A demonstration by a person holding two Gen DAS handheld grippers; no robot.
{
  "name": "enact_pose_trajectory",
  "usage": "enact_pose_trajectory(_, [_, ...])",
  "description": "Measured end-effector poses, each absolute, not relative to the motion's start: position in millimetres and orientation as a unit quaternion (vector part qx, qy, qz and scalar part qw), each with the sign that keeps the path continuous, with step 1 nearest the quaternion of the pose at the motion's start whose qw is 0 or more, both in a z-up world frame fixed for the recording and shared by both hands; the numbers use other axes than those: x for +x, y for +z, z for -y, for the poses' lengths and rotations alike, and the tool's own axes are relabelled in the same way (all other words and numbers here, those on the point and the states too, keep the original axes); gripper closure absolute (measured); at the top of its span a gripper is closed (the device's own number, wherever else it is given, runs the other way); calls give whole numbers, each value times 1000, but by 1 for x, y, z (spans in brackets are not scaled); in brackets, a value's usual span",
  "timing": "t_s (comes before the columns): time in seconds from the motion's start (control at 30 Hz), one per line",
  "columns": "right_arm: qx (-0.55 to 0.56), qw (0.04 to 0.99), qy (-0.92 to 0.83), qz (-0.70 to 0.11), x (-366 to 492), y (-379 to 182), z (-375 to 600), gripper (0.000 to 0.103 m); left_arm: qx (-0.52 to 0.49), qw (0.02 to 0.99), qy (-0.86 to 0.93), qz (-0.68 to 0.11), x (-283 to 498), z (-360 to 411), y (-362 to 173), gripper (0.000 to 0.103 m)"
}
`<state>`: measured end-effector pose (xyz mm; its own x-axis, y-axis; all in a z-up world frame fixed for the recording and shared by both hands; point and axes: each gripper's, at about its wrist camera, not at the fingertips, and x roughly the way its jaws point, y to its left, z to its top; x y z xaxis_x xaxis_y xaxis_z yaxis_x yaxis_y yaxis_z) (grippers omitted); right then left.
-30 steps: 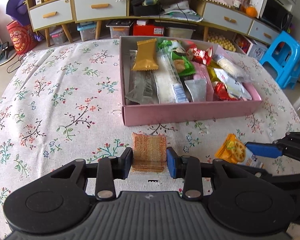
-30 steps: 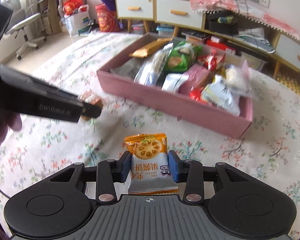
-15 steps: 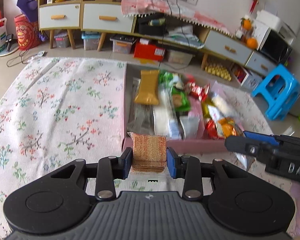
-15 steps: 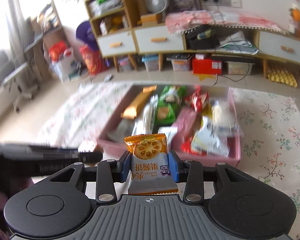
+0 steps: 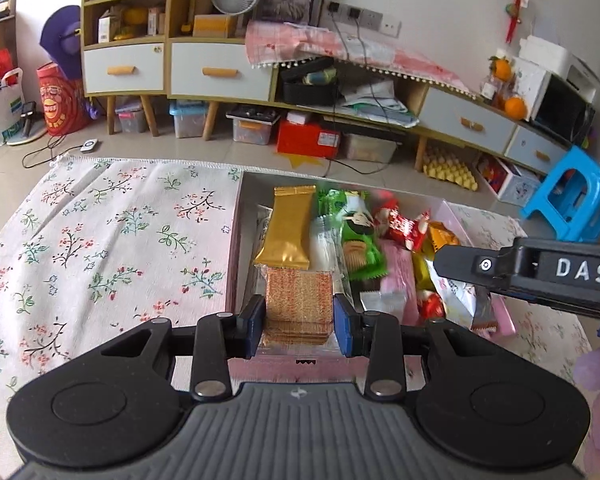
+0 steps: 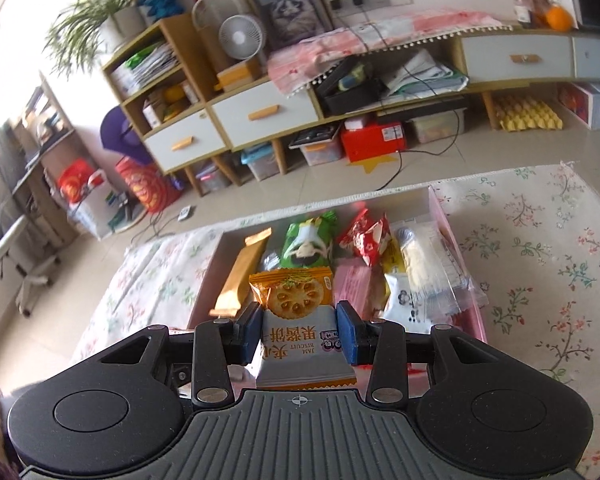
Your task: Organize snacks
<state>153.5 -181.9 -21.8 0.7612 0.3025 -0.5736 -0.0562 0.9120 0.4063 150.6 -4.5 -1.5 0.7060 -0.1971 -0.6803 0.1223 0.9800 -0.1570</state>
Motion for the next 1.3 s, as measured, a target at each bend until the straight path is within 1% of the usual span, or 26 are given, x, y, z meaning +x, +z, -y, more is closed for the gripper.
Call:
enact_pose_trajectory(0.23, [214,915,81,-333,170,-37,187,64,-11,925,-80,-371,153,19,-10,70])
enact_pose_trajectory(0.5, [226,908,71,-347,178,-50,187,64,6,923,-85,-375,154,20,-12,70])
enact_pose_trajectory(0.63, [224,907,74,-348,177,-50,185,60,14,925,-82,-371,153,22,-12,68])
enact_pose_trajectory(0.67, [226,907,75,-349,177,-50,185,59,17,925,-83,-370,152,22,-11,65])
enact_pose_trajectory(0.7, [228,907,75,-347,176,-49,185,57,20,926,-84,-369,152,24,-11,59])
enact_pose_trajectory(0.77, [228,908,73,-344,175,-47,185,48,25,927,-84,-365,150,25,-10,53])
enact_pose_trajectory(0.83, [229,908,74,-342,174,-46,186,47,27,927,-86,-365,150,27,-9,50])
enact_pose_trajectory(0.93, [228,909,77,-341,173,-43,185,47,27,926,-90,-366,149,28,-7,43])
enact_pose_trajectory(1.0, [223,911,78,-339,170,-40,184,42,26,927,-91,-363,148,28,-5,35])
enact_pose_trajectory(1.07, [217,913,78,-335,167,-37,184,37,25,928,-92,-360,146,28,-2,30])
enact_pose_trajectory(1.1, [214,915,77,-334,166,-35,184,36,23,928,-92,-360,145,26,-1,24])
enact_pose_trajectory(1.2, [208,917,75,-331,157,-29,188,32,17,927,-88,-364,139,22,3,16])
enact_pose_trajectory(1.27, [192,920,74,-333,149,-25,192,24,19,925,-85,-371,136,18,4,13])
enact_pose_trajectory(1.3, [174,923,71,-335,145,-23,194,22,20,924,-80,-374,134,15,6,10])
